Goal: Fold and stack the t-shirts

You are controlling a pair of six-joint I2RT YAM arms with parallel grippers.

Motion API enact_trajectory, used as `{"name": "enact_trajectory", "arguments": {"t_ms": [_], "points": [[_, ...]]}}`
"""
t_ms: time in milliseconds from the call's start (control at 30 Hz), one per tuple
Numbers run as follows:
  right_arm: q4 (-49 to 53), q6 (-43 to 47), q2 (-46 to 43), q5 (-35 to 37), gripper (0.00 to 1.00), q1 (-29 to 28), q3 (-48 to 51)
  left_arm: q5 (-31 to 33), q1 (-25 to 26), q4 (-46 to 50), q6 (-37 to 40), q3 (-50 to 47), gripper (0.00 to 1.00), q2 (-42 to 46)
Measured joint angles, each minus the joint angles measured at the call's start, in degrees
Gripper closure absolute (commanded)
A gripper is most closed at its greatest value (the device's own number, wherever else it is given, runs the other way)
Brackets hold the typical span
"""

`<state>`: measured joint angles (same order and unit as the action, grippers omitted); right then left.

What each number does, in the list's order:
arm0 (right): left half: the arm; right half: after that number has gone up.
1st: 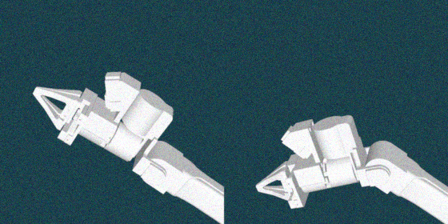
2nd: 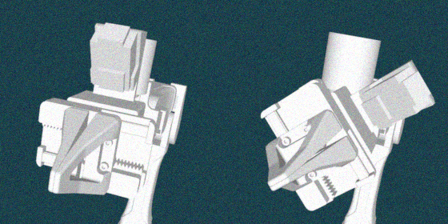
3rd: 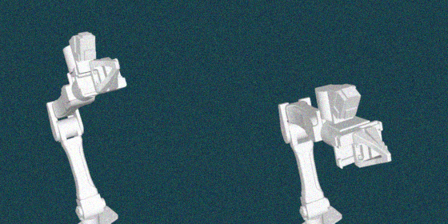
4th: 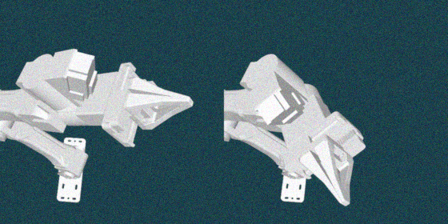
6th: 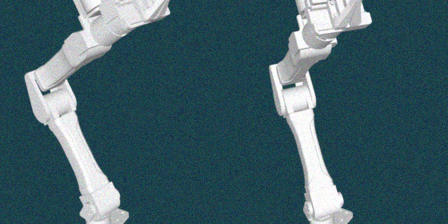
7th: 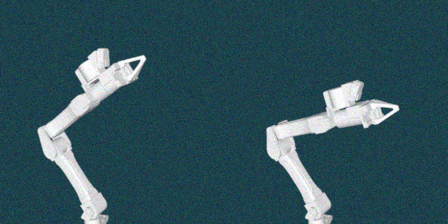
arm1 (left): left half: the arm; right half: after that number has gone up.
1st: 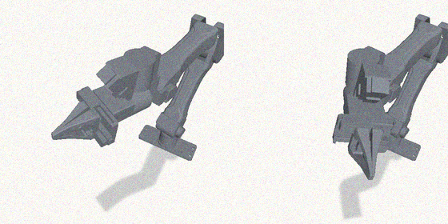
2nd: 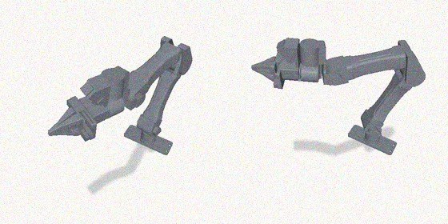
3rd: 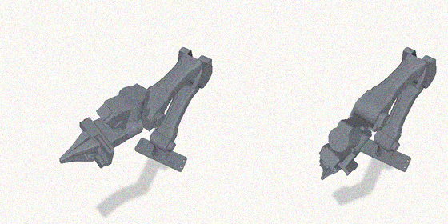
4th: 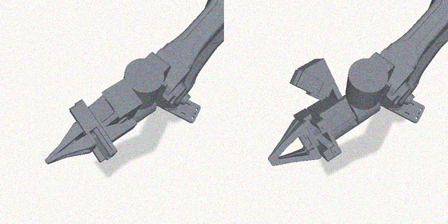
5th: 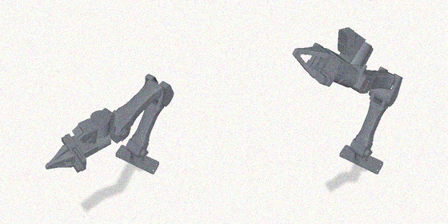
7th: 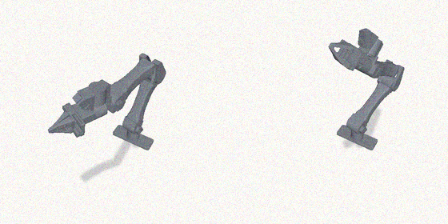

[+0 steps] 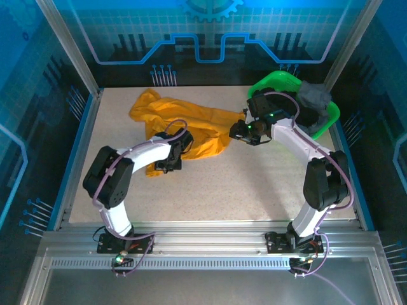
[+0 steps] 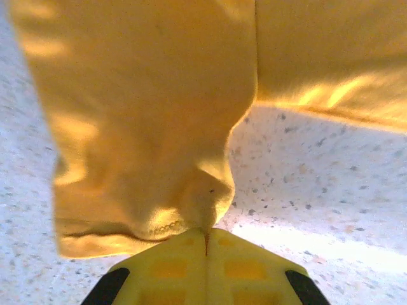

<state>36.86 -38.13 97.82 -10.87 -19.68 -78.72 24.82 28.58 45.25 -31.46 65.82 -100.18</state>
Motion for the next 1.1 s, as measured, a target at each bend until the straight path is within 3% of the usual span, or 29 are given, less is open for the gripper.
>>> {"name": "enact_trajectory", "arguments": {"t_ms": [233, 467, 667, 1100], "points": [[0.70, -0.04, 0.00, 2.60, 0.62, 1.11, 0.31, 2.89, -3.34, 0.83, -6.38, 0.96, 1.00, 18.51], [1.40, 0.11, 0.57, 5.40, 0.62, 2.99, -0.09, 3.23, -19.85, 1.33, -14.16, -6.49, 1.00, 34.91], [1.81, 0.07, 5.68, 6.54, 0.61, 2.97, -2.47, -0.24, -29.68, 2.29, -19.32, -16.41, 1.00, 40.59], [3.37, -0.39, 20.39, 11.65, 0.60, 1.70, -15.28, -3.26, -31.54, 4.24, -23.76, -20.74, 1.00, 41.24]]}}
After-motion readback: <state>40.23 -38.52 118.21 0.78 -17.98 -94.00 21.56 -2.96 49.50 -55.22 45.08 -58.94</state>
